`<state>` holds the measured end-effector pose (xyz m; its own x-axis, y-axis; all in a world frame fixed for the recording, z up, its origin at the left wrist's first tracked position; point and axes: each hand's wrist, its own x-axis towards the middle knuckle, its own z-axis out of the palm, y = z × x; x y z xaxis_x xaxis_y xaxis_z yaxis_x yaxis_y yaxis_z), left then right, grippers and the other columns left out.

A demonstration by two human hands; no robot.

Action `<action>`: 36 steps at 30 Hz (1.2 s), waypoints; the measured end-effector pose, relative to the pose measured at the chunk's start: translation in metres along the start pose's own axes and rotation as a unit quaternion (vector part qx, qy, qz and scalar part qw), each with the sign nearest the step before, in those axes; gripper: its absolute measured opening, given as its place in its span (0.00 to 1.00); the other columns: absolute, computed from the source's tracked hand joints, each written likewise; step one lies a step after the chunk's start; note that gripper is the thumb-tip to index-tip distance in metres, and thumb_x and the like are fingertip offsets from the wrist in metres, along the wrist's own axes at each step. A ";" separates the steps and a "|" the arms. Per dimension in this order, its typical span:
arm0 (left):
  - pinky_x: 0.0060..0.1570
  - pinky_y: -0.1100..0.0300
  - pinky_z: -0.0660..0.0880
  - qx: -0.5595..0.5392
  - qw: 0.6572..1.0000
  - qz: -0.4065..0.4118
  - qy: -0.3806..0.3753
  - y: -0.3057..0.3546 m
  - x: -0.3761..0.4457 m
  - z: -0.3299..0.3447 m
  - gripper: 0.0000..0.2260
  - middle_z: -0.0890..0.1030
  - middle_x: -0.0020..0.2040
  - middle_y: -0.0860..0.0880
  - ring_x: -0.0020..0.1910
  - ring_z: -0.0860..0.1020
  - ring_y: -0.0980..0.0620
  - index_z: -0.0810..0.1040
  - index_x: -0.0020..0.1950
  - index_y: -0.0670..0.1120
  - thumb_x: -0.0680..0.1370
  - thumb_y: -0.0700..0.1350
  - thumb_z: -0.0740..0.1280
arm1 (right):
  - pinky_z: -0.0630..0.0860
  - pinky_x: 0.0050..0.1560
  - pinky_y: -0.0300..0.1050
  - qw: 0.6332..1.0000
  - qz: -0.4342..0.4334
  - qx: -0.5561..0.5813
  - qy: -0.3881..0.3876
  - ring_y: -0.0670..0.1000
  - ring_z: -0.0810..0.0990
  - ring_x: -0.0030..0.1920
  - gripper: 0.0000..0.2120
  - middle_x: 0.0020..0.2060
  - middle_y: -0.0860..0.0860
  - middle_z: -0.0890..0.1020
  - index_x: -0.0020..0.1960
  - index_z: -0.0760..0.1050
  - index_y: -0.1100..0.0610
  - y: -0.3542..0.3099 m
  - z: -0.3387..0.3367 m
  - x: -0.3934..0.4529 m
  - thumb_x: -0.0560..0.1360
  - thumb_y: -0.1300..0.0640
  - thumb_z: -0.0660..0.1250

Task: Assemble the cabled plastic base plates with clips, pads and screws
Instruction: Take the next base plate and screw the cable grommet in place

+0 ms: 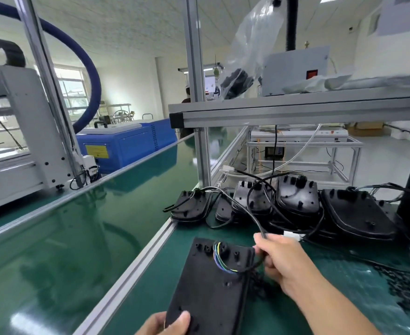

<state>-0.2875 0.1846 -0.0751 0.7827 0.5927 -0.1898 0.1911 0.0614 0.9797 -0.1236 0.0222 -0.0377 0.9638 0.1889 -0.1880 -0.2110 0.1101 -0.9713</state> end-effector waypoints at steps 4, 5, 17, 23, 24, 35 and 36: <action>0.37 0.62 0.73 0.025 0.996 -0.051 -0.066 0.008 -0.013 -0.007 0.16 0.85 0.36 0.44 0.34 0.84 0.51 0.83 0.40 0.37 0.61 0.46 0.82 | 0.63 0.24 0.35 0.967 -0.195 -0.162 0.014 0.41 0.65 0.21 0.06 0.30 0.49 0.81 0.50 0.78 0.50 -0.030 -0.002 -0.013 0.79 0.57 0.63; 0.37 0.62 0.72 0.043 0.994 -0.059 -0.076 0.011 -0.018 -0.005 0.18 0.85 0.36 0.46 0.33 0.84 0.52 0.83 0.39 0.38 0.60 0.49 0.82 | 0.65 0.27 0.35 0.951 -0.243 -0.190 0.029 0.40 0.68 0.22 0.06 0.31 0.49 0.81 0.50 0.78 0.48 -0.036 -0.006 -0.018 0.79 0.57 0.63; 0.24 0.68 0.71 0.047 0.990 -0.082 -0.103 -0.006 -0.094 0.072 0.20 0.82 0.28 0.42 0.23 0.80 0.51 0.77 0.38 0.31 0.58 0.39 0.82 | 0.74 0.28 0.38 0.914 -0.383 -0.129 -0.037 0.49 0.75 0.27 0.07 0.35 0.53 0.82 0.44 0.75 0.46 -0.057 -0.064 -0.117 0.76 0.45 0.61; 0.27 0.71 0.70 0.112 0.977 -0.100 -0.152 -0.005 -0.090 0.070 0.27 0.83 0.29 0.48 0.26 0.80 0.58 0.80 0.41 0.36 0.56 0.55 0.82 | 0.76 0.31 0.39 0.918 -0.362 -0.140 -0.083 0.51 0.78 0.29 0.11 0.37 0.55 0.83 0.45 0.75 0.53 -0.052 -0.068 -0.129 0.74 0.46 0.60; 0.29 0.71 0.71 0.163 0.965 -0.080 -0.187 -0.001 -0.087 0.064 0.29 0.83 0.29 0.51 0.28 0.80 0.60 0.81 0.41 0.40 0.56 0.63 0.79 | 0.76 0.32 0.40 0.917 -0.361 -0.144 -0.089 0.51 0.78 0.30 0.12 0.38 0.55 0.83 0.45 0.75 0.55 -0.051 -0.068 -0.130 0.75 0.47 0.60; 0.23 0.59 0.78 -0.347 0.897 -0.166 -0.217 0.139 0.060 0.033 0.18 0.79 0.45 0.29 0.29 0.81 0.41 0.64 0.63 0.32 0.84 0.48 0.53 | 0.66 0.34 0.33 0.802 -0.364 -0.431 -0.198 0.45 0.74 0.33 0.13 0.36 0.47 0.76 0.43 0.74 0.48 -0.015 -0.046 -0.141 0.72 0.39 0.67; 0.18 0.66 0.71 -0.344 0.900 -0.167 -0.211 0.144 0.064 0.037 0.12 0.78 0.34 0.36 0.22 0.77 0.49 0.66 0.59 0.35 0.84 0.43 0.52 | 0.67 0.36 0.33 0.786 -0.349 -0.467 -0.207 0.44 0.74 0.36 0.16 0.39 0.45 0.76 0.44 0.74 0.47 -0.012 -0.043 -0.140 0.71 0.35 0.65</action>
<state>-0.1878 0.2019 0.0518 0.9323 0.1009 -0.3473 0.1590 0.7481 0.6443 -0.2487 -0.0473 -0.0060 0.6163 0.7223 0.3139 0.7425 -0.4001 -0.5372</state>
